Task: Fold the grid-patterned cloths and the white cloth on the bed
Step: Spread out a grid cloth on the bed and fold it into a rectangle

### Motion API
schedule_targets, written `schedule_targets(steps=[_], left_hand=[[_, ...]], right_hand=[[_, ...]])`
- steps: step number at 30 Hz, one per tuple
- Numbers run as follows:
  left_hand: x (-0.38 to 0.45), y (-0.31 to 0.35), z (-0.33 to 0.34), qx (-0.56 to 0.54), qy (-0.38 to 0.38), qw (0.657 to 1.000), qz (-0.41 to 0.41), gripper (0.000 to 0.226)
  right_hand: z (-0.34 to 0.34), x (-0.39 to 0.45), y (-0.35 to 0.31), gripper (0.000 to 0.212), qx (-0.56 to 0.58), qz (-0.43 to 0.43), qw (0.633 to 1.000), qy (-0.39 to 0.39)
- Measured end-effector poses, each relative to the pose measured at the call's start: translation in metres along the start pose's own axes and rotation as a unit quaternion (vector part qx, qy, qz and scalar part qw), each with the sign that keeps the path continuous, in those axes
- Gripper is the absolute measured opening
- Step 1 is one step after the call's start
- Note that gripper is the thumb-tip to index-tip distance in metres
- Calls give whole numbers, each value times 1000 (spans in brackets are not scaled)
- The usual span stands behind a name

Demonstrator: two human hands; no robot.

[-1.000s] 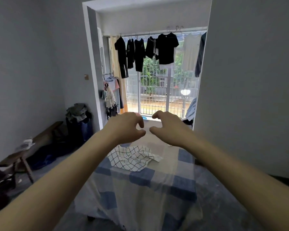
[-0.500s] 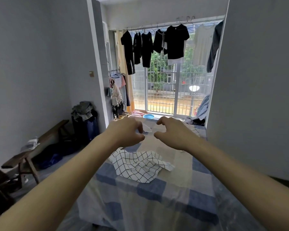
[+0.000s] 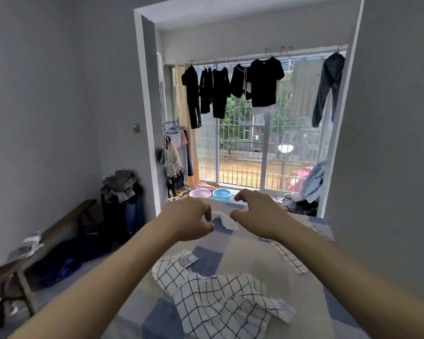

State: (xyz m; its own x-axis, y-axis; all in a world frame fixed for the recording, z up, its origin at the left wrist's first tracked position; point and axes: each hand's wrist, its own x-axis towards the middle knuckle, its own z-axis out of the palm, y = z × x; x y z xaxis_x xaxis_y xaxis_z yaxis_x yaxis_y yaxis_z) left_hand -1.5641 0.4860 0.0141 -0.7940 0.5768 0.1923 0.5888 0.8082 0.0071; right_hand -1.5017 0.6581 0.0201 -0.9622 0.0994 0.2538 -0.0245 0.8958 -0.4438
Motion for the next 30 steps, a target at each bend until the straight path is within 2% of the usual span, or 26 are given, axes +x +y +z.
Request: schedule_targets(steps=[9, 20, 24, 30], left_hand=[[77, -36, 30, -21, -13, 999, 21, 26], [183, -42, 105, -50, -49, 997, 22, 29], [199, -31, 169, -44, -114, 992, 16, 26], [217, -19, 264, -58, -207, 976, -21, 29]], right_hand=[[28, 74, 21, 46, -3, 30, 999, -16], [60, 163, 108, 46, 30, 41, 997, -56], [90, 185, 157, 45, 38, 59, 995, -71], [150, 197, 218, 47, 31, 100, 985, -138]])
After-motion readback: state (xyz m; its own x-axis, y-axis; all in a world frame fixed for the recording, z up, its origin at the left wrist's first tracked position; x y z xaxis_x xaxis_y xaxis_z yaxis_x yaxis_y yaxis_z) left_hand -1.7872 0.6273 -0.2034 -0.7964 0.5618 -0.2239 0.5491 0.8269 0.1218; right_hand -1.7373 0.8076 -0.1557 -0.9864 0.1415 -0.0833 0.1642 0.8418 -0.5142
